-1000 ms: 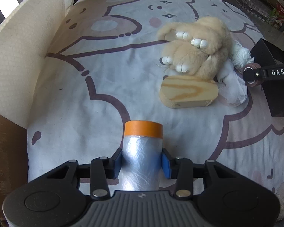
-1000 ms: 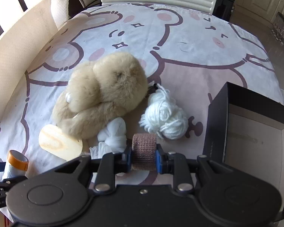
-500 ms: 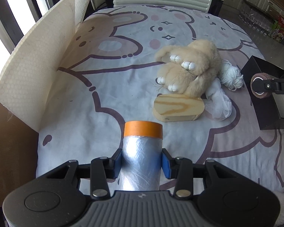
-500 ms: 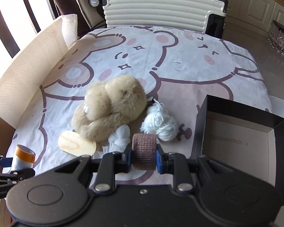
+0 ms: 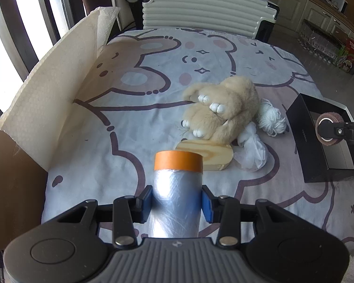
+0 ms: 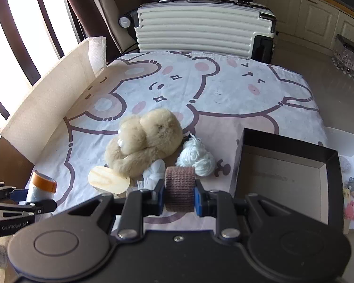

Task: Organize objects
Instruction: 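Carry the orange-capped roll with left tool while right tool carries the tape roll toward the black box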

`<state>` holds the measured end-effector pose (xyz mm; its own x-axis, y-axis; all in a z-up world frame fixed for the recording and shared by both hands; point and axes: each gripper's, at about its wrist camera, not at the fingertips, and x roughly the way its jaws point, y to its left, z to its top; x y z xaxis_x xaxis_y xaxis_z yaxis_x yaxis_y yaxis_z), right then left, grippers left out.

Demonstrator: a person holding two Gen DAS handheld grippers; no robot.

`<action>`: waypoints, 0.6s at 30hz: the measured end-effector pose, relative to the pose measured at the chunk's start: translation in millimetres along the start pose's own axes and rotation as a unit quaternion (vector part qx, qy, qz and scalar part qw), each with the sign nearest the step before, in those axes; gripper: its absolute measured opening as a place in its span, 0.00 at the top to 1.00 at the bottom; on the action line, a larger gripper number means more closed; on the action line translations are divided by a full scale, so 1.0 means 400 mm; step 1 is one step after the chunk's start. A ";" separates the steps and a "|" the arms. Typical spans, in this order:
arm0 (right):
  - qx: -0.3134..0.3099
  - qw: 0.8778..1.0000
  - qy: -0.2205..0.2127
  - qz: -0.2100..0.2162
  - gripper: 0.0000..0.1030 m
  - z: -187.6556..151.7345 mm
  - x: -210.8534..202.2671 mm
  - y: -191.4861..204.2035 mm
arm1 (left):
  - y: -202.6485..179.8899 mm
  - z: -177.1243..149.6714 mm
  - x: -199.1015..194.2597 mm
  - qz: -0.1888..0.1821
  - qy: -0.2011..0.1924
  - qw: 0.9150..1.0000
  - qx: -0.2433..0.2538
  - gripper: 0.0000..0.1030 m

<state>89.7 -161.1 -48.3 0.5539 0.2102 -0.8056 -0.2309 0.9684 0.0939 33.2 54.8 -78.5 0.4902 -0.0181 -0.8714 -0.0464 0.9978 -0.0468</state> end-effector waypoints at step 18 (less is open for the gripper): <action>0.007 0.999 -0.021 -0.026 0.76 -0.012 -0.073 -0.077 | -0.099 0.058 -0.011 -0.021 -0.019 1.000 0.012 0.58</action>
<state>76.9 -197.6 -30.3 0.5974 0.1642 -0.7849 -0.1901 0.9799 0.0603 53.3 17.0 -61.6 0.5232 -0.0586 -0.8502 -0.0048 0.9974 -0.0716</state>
